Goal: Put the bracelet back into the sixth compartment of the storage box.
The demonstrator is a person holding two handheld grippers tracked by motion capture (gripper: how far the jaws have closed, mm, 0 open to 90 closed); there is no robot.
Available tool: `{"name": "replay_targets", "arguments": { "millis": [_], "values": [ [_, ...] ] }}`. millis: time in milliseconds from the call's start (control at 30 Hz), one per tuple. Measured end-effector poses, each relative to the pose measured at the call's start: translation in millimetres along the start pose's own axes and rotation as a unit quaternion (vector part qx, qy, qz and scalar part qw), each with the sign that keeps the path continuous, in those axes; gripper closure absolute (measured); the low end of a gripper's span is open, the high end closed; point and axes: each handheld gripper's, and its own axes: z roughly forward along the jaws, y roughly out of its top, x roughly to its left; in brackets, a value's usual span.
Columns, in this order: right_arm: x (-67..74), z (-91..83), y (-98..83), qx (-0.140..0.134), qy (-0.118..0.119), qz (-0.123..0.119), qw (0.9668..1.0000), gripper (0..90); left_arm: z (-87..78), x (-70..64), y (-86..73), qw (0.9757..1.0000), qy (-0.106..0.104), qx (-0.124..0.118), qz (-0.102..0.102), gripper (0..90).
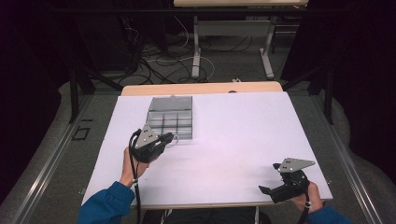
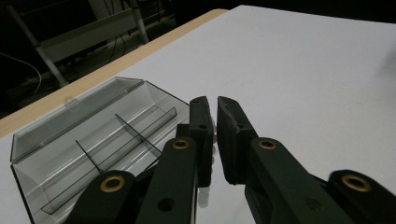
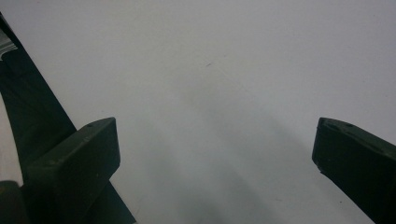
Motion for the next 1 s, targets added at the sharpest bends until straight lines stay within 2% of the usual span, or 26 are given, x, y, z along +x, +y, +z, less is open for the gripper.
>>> {"name": "replay_targets", "arguments": {
  "millis": [233, 1000],
  "values": [
    [-0.3, 0.2, 0.0, 0.001, 0.001, 0.0, 1.0, 0.4, 3.8, 6.1, 0.8, 0.9999, 0.007, -0.005, -0.01, 85.1],
    [-0.4, 1.2, -0.4, -0.004, 0.001, 0.0, 1.0, 0.4, 18.9, 14.2, 8.4, 0.9999, 0.009, -0.002, -0.008, 85.1]
  ]
}}
